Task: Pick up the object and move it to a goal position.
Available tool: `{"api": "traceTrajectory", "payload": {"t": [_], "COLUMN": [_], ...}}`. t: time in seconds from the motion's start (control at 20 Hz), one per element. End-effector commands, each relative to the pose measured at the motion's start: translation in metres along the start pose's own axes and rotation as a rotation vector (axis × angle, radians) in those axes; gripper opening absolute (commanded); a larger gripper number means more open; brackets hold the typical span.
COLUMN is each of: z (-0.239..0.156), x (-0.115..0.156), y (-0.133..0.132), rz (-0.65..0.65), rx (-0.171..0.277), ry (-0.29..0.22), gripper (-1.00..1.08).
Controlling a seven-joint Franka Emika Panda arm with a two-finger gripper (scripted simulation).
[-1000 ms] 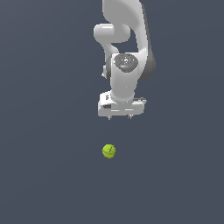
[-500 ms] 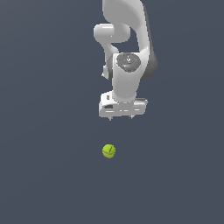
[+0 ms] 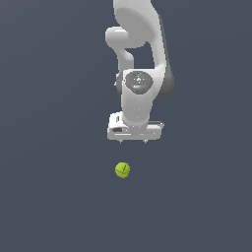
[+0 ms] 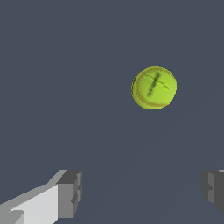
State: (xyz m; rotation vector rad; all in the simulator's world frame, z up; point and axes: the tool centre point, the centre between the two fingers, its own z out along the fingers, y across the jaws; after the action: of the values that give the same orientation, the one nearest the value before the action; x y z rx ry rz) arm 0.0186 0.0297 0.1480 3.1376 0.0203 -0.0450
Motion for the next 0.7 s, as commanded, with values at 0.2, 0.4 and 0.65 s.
{"api": "traceTrajectory", "payload": {"t": [0.2,0.4,0.65], "z": [0.020,0.033,0.045], "x": [0.036,0.055,0.071], "y": [0.018,0.029,0.039], "rz": [0.083,0.130,0.171], "rx": [0.005,0.006,0.006], "ry": [0.011,0.018,0.024], "gripper": [1.00,1.00,1.00]}}
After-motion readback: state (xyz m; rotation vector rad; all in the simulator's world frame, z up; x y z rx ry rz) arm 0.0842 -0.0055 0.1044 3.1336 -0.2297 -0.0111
